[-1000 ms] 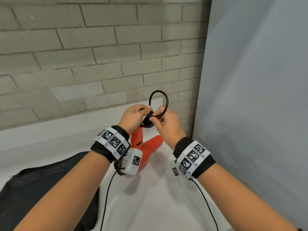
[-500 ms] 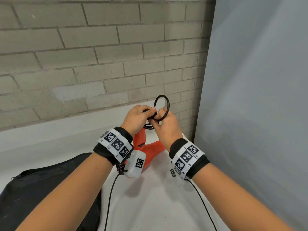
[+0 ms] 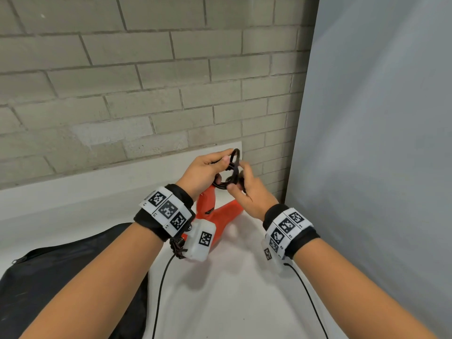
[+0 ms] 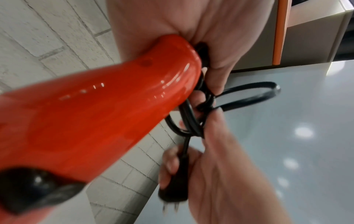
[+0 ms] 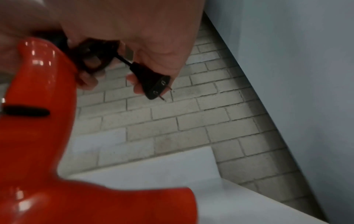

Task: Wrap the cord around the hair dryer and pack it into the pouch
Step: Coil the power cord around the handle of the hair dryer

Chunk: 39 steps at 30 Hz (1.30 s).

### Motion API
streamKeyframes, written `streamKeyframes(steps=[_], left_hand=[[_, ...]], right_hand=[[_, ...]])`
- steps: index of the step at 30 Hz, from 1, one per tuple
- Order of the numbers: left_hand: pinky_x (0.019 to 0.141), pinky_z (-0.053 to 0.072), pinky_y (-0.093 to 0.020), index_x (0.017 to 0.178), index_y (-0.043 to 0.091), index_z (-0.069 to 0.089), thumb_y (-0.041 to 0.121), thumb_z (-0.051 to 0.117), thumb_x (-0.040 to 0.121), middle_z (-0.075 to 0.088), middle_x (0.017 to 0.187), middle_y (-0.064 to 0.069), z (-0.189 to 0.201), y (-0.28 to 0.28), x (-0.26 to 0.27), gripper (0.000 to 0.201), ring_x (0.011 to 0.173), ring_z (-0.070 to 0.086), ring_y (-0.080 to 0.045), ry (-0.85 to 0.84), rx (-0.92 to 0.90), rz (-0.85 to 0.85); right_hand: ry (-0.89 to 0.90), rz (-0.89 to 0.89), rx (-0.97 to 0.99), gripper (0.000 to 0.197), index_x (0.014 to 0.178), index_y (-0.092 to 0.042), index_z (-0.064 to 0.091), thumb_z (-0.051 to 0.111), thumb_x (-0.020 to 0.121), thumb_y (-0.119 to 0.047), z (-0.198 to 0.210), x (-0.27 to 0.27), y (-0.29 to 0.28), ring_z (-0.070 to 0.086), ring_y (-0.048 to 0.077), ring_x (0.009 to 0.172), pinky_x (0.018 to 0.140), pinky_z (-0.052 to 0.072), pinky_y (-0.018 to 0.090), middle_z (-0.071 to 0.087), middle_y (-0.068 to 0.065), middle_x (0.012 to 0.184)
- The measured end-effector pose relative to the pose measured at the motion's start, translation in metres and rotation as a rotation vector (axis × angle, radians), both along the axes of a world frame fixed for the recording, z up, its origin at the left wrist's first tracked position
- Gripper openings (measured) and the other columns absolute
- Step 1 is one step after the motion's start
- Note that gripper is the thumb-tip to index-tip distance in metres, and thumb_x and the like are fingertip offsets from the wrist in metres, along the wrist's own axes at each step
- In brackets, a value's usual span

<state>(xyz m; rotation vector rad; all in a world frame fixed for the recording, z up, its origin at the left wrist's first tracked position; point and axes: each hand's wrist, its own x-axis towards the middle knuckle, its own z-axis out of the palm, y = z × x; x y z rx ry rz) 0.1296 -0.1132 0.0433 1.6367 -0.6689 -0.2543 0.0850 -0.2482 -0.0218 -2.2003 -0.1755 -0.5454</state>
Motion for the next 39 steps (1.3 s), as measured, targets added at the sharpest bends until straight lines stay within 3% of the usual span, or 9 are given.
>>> streamKeyframes(steps=[5, 9, 14, 17, 20, 23, 26, 36, 39], left_hand=[[0.052, 0.042, -0.017, 0.080, 0.025, 0.067, 0.017, 0.049, 0.092, 0.058, 0.078, 0.007, 0.001, 0.005, 0.007, 0.023, 0.051, 0.042, -0.008, -0.003, 0.012, 0.079], [0.052, 0.044, -0.018, 0.078, 0.026, 0.067, 0.020, 0.060, 0.085, 0.060, 0.075, 0.006, 0.001, 0.007, 0.008, 0.011, 0.039, 0.041, -0.003, -0.022, 0.049, 0.078], [0.056, 0.045, -0.018, 0.077, 0.026, 0.064, 0.010, 0.063, 0.082, 0.058, 0.080, 0.004, 0.000, 0.005, 0.010, 0.017, 0.057, 0.049, -0.003, -0.054, 0.065, 0.038], [0.064, 0.048, -0.020, 0.082, 0.026, 0.062, 0.005, 0.064, 0.080, 0.060, 0.086, 0.005, 0.001, 0.006, 0.010, 0.022, 0.073, 0.054, -0.008, -0.069, 0.068, 0.011], [0.061, 0.047, -0.013, 0.085, 0.027, 0.064, 0.004, 0.065, 0.079, 0.061, 0.087, 0.005, 0.001, 0.006, 0.010, 0.023, 0.073, 0.056, -0.004, -0.083, 0.073, -0.015], [0.050, 0.042, -0.009, 0.081, 0.024, 0.065, 0.009, 0.066, 0.079, 0.061, 0.079, 0.005, 0.002, 0.005, 0.008, 0.016, 0.055, 0.055, 0.004, -0.070, 0.076, -0.005], [0.046, 0.039, -0.009, 0.079, 0.024, 0.065, 0.013, 0.066, 0.080, 0.061, 0.075, 0.004, 0.002, 0.004, 0.008, 0.011, 0.045, 0.050, 0.003, -0.074, 0.072, 0.021], [0.084, 0.046, -0.012, 0.101, 0.033, 0.062, 0.013, 0.068, 0.078, 0.068, 0.096, 0.005, 0.001, 0.005, 0.009, 0.030, 0.089, 0.062, -0.005, -0.165, 0.214, -0.026], [0.080, 0.046, -0.007, 0.099, 0.030, 0.064, 0.013, 0.068, 0.079, 0.068, 0.091, 0.010, 0.002, 0.004, 0.006, 0.027, 0.084, 0.062, 0.000, -0.216, 0.273, -0.065]], right_hand=[[0.401, -0.209, -0.144, 0.026, 0.110, -0.002, 0.053, 0.033, 0.097, -0.013, -0.036, -0.002, -0.036, 0.058, 0.029, 0.087, 0.072, 0.044, 0.031, 0.060, 0.014, 0.091], [0.650, -0.203, 0.039, 0.027, 0.106, -0.007, 0.056, 0.032, 0.096, -0.011, -0.047, -0.001, -0.043, 0.054, 0.024, 0.062, 0.052, 0.046, 0.028, 0.054, 0.005, 0.074], [0.486, 0.037, 0.197, 0.030, 0.109, -0.018, 0.057, 0.038, 0.091, -0.004, -0.017, -0.005, -0.019, 0.060, 0.015, 0.079, 0.072, 0.047, 0.017, 0.067, 0.002, 0.083], [0.376, 0.084, 0.141, 0.028, 0.119, -0.013, 0.054, 0.043, 0.093, -0.012, -0.005, -0.001, -0.007, 0.059, 0.017, 0.096, 0.089, 0.045, 0.024, 0.067, 0.008, 0.103], [0.230, -0.009, 0.139, 0.015, 0.085, -0.013, 0.055, 0.045, 0.095, -0.019, 0.000, 0.004, -0.004, 0.054, 0.017, 0.069, 0.067, 0.045, 0.022, 0.058, 0.007, 0.074], [0.093, -0.206, 0.124, 0.020, 0.076, -0.015, 0.053, 0.049, 0.093, -0.025, 0.008, 0.003, -0.013, 0.040, 0.013, 0.053, 0.053, 0.035, 0.025, 0.044, -0.002, 0.058], [0.019, -0.325, 0.017, 0.021, 0.082, -0.014, 0.060, 0.051, 0.092, -0.030, 0.027, -0.005, -0.017, 0.043, 0.014, 0.055, 0.054, 0.034, 0.027, 0.048, -0.005, 0.058], [-0.119, -0.392, -0.141, 0.026, 0.092, -0.013, 0.064, 0.048, 0.093, -0.032, 0.074, -0.026, 0.005, 0.052, 0.015, 0.072, 0.065, 0.042, 0.028, 0.060, -0.003, 0.077], [-0.127, -0.364, -0.105, 0.024, 0.089, -0.013, 0.065, 0.050, 0.092, -0.032, 0.076, -0.029, 0.006, 0.053, 0.016, 0.072, 0.065, 0.042, 0.029, 0.061, -0.002, 0.075]])
